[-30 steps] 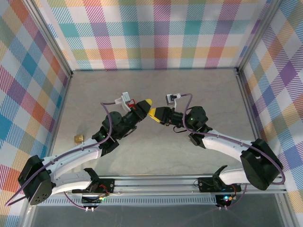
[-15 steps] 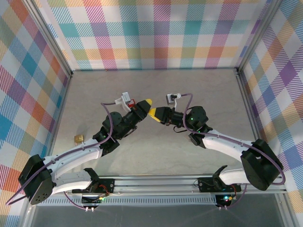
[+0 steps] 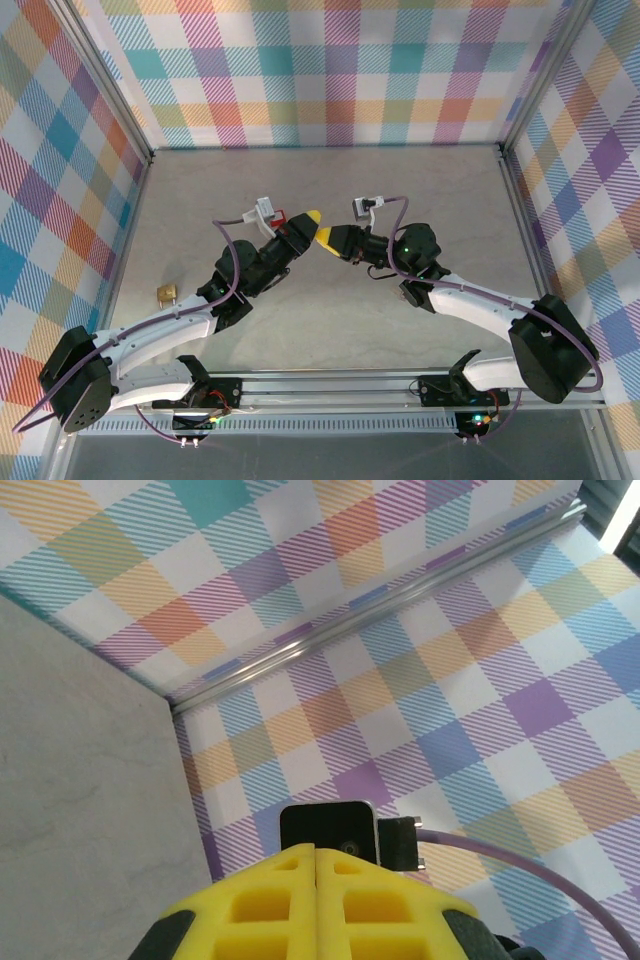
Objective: Unlock with the key
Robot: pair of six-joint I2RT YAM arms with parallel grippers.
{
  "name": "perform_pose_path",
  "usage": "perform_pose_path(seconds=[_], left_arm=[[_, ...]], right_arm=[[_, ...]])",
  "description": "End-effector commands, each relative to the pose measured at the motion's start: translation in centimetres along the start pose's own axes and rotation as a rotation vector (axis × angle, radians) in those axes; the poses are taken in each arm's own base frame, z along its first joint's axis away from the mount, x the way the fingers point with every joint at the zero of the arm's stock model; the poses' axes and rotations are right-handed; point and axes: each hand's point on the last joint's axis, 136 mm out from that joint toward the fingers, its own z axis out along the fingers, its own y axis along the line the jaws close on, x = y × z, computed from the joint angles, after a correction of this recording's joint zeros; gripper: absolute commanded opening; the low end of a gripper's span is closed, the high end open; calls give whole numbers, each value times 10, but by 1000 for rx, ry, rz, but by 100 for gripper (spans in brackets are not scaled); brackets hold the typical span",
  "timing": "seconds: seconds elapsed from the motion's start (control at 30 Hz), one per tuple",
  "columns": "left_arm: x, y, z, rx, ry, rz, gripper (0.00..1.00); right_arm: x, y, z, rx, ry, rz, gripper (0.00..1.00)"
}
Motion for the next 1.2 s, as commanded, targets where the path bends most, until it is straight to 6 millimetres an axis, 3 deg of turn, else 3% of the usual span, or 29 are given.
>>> perform_pose_path(seconds=[0.0,0.07,0.1,0.13,0.2,0.3,0.37,0.5,0.77,1.17], left_arm=[[10,-1,-1,21,23,-15,0],[12,2,-1,14,23,-22,0],[11,5,-2,5,17,-25,5],[9,7,-4,-3,8,-26,18],[0,12,-14,-54,-24,-16,57],[-25,17,-39,-210,-74,55,82],[-45,21,-61,-333,-107,96,89],[-74,29,-104,-541,-120,160,94],[-103,57,-169,-893,-84,308,98],[-128,141,-236,-1431,98,301,99]], right_arm=[[-11,37,0,-86,-31,-86,2],[-10,37,-2,-80,-27,-98,0],[-9,36,-2,-70,-23,-102,0],[-8,37,-3,-59,-20,-109,0],[-5,30,-7,-2,-6,-120,0],[3,16,-15,124,27,-134,0],[8,6,-23,229,61,-154,0],[16,0,-33,340,124,-207,0],[19,-3,-43,430,183,-294,0],[29,-17,-51,496,246,-295,0]])
